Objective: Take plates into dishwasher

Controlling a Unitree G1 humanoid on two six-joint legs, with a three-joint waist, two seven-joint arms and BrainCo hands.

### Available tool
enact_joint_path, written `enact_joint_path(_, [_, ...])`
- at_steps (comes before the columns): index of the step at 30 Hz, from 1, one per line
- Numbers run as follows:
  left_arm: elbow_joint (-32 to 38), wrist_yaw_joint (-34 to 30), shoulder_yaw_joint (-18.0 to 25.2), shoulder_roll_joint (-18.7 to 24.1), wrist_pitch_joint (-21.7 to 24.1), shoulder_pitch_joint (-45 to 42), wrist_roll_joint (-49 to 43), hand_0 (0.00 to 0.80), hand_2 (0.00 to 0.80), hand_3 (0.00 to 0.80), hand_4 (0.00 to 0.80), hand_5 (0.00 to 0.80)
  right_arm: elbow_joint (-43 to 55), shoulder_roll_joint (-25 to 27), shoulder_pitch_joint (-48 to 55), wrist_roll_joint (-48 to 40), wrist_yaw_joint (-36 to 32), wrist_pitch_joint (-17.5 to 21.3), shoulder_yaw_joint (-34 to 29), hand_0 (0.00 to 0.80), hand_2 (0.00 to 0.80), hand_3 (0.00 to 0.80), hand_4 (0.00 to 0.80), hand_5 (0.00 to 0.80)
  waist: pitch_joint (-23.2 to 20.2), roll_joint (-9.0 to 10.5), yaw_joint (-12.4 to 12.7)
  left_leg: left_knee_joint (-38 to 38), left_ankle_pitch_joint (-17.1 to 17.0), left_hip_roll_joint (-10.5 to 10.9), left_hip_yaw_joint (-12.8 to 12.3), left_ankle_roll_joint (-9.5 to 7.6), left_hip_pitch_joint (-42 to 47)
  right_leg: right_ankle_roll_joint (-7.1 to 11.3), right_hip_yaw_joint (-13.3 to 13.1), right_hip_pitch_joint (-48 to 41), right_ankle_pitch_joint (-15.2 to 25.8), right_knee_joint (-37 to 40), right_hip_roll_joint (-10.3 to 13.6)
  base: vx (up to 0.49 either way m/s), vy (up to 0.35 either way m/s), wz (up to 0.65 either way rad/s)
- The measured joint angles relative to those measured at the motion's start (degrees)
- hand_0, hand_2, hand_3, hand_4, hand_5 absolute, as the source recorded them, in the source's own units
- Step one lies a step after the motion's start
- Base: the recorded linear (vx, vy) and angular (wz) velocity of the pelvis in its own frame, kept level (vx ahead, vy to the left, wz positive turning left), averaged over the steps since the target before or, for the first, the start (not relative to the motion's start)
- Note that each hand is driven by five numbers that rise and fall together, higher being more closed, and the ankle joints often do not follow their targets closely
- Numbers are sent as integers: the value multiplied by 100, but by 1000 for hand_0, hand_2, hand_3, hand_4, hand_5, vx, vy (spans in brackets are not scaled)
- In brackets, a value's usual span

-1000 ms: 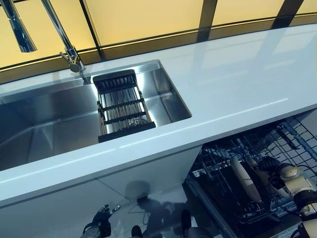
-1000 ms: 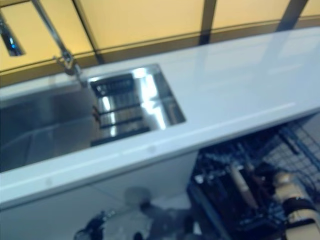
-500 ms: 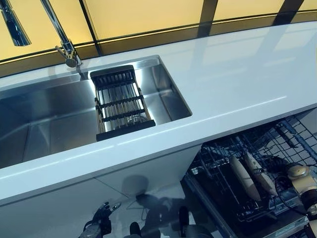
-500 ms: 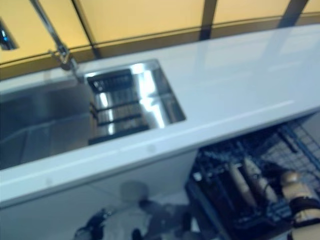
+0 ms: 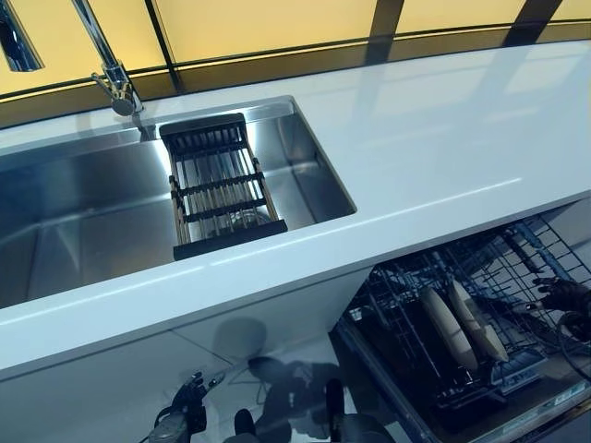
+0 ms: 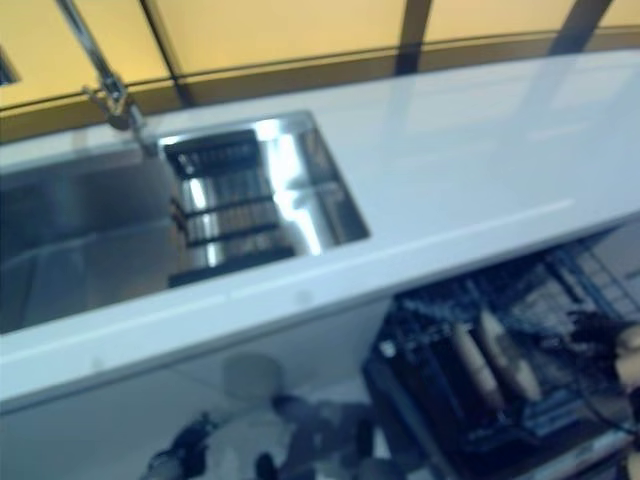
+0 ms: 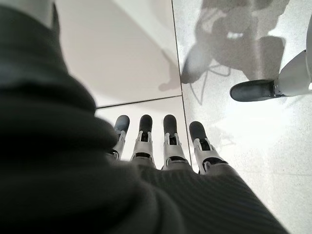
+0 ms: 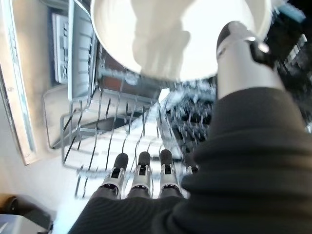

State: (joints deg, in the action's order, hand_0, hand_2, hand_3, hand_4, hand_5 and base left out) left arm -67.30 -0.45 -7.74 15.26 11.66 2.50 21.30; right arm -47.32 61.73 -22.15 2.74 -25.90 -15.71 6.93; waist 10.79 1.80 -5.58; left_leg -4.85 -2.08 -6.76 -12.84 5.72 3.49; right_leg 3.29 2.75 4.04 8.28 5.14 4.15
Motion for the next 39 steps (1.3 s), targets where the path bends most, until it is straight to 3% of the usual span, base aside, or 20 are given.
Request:
enact_joint_path(4, [-6, 2, 31, 4, 1, 0, 0, 0, 0, 0, 0, 0, -19, 303, -28, -235, -179, -176, -293, 0, 0, 0, 0, 0, -11, 102, -39, -2, 16, -2, -122, 10, 95, 5, -119, -22, 5, -2, -16, 13, 75, -14])
enact_joint_path(10, [-7, -3, 50, 36, 22, 2, -16, 0, 0, 0, 0, 0, -45, 360, 303, -698, -262, -289, -709, 0, 0, 0, 0, 0, -69, 236, -127, 2, 56, 40, -248, 10, 224, 8, -217, -88, 19, -32, -30, -9, 83, -10])
enact_joint_path(14, [-6, -42, 48, 194, 24, 8, -37, 0, 0, 0, 0, 0, -30, 286, 1025, -975, -85, -202, -1165, 0, 0, 0, 0, 0, -69, 310, -162, 9, 86, 89, -308, -10, 315, 41, -312, -130, 60, -32, -6, -104, 73, -14])
enact_joint_path(16, [24, -64, 37, 363, 5, -11, -55, 0, 0, 0, 0, 0, 26, -13, 1370, -1075, 92, -107, -1515, 0, 0, 0, 0, 0, -27, 421, -191, -6, 147, 194, -425, -73, 385, 133, -490, -40, 199, -43, 31, -307, 83, -62])
enact_joint_path(17, [89, -61, 46, 457, 0, -30, -56, 0, 0, 0, 0, 0, 96, -182, 1433, -1127, 154, -80, -1570, 0, 0, 0, 0, 0, 11, 505, -195, 1, 172, 263, -504, -97, 396, 206, -460, 54, 319, -31, 48, -343, 77, -96])
enact_joint_path(19, [110, -36, 48, 592, -14, -21, -46, 0, 0, 0, 0, 0, 275, -448, 1444, -1142, 172, -93, -1565, 0, 0, 0, 0, 0, 60, 560, -196, -21, 198, 328, -614, -194, 340, 562, -455, 271, 685, -26, 18, -313, 20, -92])
enact_joint_path(20, [110, -1, 68, 658, -50, 4, -24, 0, 0, 0, 0, 0, 363, -657, 1510, -1150, 190, -105, -1568, 0, 0, 0, 0, 0, 109, 473, -292, -34, 155, 201, -637, -301, 251, 998, -378, 442, 987, -65, 18, -333, -59, -37])
enact_joint_path(21, [129, 35, 76, 650, -106, 64, 5, 0, 0, 0, 0, 0, 321, -744, 1715, -1199, 244, -150, -1562, 0, 0, 0, 0, 0, 118, 327, -395, -38, 77, 34, -676, -360, 169, 857, -126, 601, 691, -676, -12, -363, -119, -29])
enact_joint_path(22, [152, 54, 71, 636, -101, 73, 51, 0, 0, 0, 0, 0, 239, -784, 1871, -1274, 260, -197, -1530, 0, 0, 0, 0, 0, 111, 148, -331, -23, 24, -198, -871, -339, 66, 548, 67, 829, 264, -1598, -43, -282, -155, -18])
enact_joint_path(23, [168, 69, 78, 635, -100, 88, 102, 0, 0, 0, 0, 0, 144, -787, 1926, -1332, 264, -211, -1514, 0, 0, 0, 0, 0, 114, 10, -231, 3, -13, -392, -935, -305, -9, 459, 118, 905, -61, -2277, -15, -268, -213, -43])
enact_joint_path(24, [183, 101, 87, 671, -112, 122, 193, 0, 0, 0, 0, 0, 126, -786, 1968, -1403, 280, -206, -1525, 0, 0, 0, 0, 0, 100, -34, -140, 137, -25, -487, -922, -291, -92, 552, 113, 865, -340, -2682, 132, -269, -253, -35])
enact_joint_path(26, [154, 166, 194, 780, -133, 122, 380, 0, 0, 0, 0, 0, 52, -841, 1959, -1543, 374, -127, -1520, 0, 0, 0, 0, 0, 22, 140, 38, 433, -17, -513, -888, -246, -406, 875, 98, 366, -754, -2618, 696, -410, -395, -18])
enact_joint_path(27, [144, 184, 228, 832, -140, 173, 468, 0, 0, 0, 0, 0, -104, -918, 1859, -1610, 418, -71, -1497, 0, 0, 0, 0, 0, -25, 253, 175, 554, -82, -541, -885, -146, -544, 933, 114, 107, -865, -2366, 888, -409, -433, -29])
enact_joint_path(28, [154, 184, 270, 915, -165, 259, 498, 0, 0, 0, 0, 0, -277, -1031, 1677, -1688, 485, -43, -1398, 0, 0, 0, 0, 0, -53, 421, 349, 714, -64, -556, -773, -69, -683, 944, 128, -283, -792, -1632, 933, -376, -434, -36])
enact_joint_path(29, [151, 195, 287, 983, -212, 337, 584, 0, 0, 0, 0, 0, -500, -1215, 1421, -1759, 557, 3, -1276, 0, 0, 0, 0, 0, -35, 499, 450, 876, -84, -658, -580, -67, -853, 934, 179, -601, -814, -937, 803, -327, -411, -40])
enact_joint_path(31, [151, 223, 298, 953, -256, 466, 678, 0, 0, 0, 0, 0, -763, -1482, 1019, -1827, 598, 41, -1076, 0, 0, 0, 0, 0, -20, 467, 586, 1132, -156, -918, -323, -23, -1083, 912, 438, -685, -821, -566, 557, -297, -345, -13])
enact_joint_path(32, [226, 218, 259, 900, -283, 679, 703, 0, 0, 0, 0, 0, -773, -1712, 871, -1964, 599, 65, -847, 0, 0, 0, 0, 0, 12, 550, 658, 1583, -6, -856, -109, 120, -1606, 625, 494, -716, -970, -344, 479, -307, -332, 23])
enact_joint_path(33, [261, 232, 270, 836, -288, 808, 714, 0, 0, 0, 0, 0, -830, -1818, 884, -2016, 600, 86, -817, 0, 0, 0, 0, 0, 55, 483, 638, 1534, -6, -775, 7, 219, -1668, 480, 531, -714, -1055, -310, 355, -311, -370, 23])
enact_joint_path(35, [277, 272, 270, 735, -280, 976, 771, 0, 0, 0, 0, 0, -945, -2211, 986, -2187, 569, 55, -715, 0, 0, 0, 0, 0, 51, 447, 643, 1335, -232, -888, 294, 251, -1714, 358, 541, -692, -1075, -373, 97, -144, -209, 38])
enact_joint_path(39, [272, 256, 225, 589, -277, 908, 764, 0, 0, 0, 0, 0, -1648, -2620, 1235, -2480, 696, 31, -838, 0, 0, 0, 0, 0, 44, 565, 649, 1004, -496, -878, 393, 315, -1524, 328, 558, -789, -1137, -442, 56, -87, -64, 23])
